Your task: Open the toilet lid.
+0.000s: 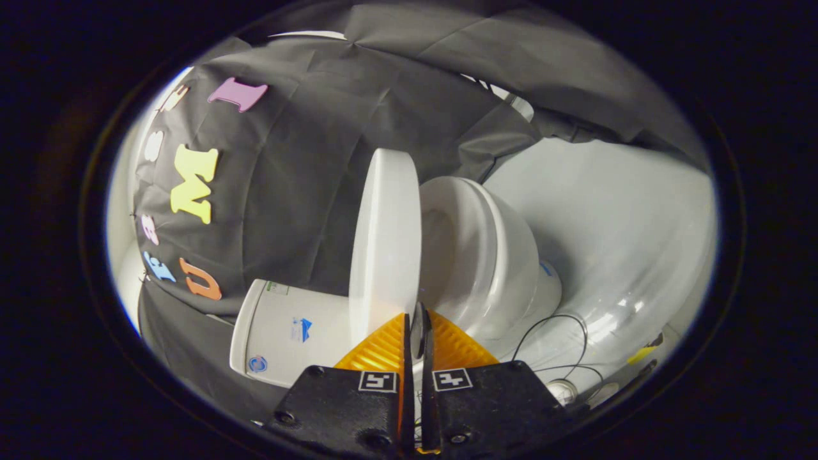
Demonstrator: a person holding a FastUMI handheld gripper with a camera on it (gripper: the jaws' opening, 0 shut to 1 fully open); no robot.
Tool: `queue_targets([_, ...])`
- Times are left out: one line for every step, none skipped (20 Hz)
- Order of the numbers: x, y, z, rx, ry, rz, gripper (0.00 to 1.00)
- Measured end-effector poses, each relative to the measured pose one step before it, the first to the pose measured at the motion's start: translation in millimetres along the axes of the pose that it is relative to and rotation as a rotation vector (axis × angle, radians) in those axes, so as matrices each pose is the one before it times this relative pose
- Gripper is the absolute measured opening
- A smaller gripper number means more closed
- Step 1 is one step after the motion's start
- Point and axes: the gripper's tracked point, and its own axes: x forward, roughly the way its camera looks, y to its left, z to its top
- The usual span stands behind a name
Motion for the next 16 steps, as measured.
queue_targets([0.31,4.40,-0.16,-0.00431,-0.00161,0.00675,0.08])
queue_targets([0.01,2.59,-1.11,-0.01183,-0.00029,0.00048,0.08])
queue_targets([-1.05,2.60,0.60,-0.01626,-0.00898,-0.00055,0.08])
queue_targets([-1.69,4.34,-0.20,-0.00966,-0.00180,0.00360,0.08])
queue_targets([-1.22,5.00,1.46,-0.00131,-0.00631,0.00882,0.08])
queue_targets([-1.51,4.89,-0.51,-0.00131,-0.00019,0.01208,0.07])
queue_targets([-0.71,4.84,0.07,-0.00075,-0.00403,0.00941,0.08])
queue_targets([-1.00,5.42,-0.45,-0.00659,-0.00199,0.00646,0.08])
queue_targets([-0.06,4.96,0.08,-0.00996,-0.00738,0.00231,0.08])
queue_targets([-0.67,4.83,-0.37,-0.01598,-0.00378,0.00054,0.08])
queue_targets([-1.01,6.27,0.37,-0.01971,-0.00698,0.00157,0.08])
queue_targets([-0.40,6.67,-0.95,-0.01466,-0.00246,0.00325,0.07])
queue_targets([-0.94,5.70,0.06,-0.00885,-0.00550,0.00324,0.08])
queue_targets([-0.36,5.40,0.29,-0.00792,0.00014,0.00113,0.08])
queue_targets([-0.76,5.60,-0.25,-0.01413,-0.00126,0.00033,0.08])
queue_targets([-1.42,4.25,-0.71,-0.01310,-0.00453,-0.00181,0.08])
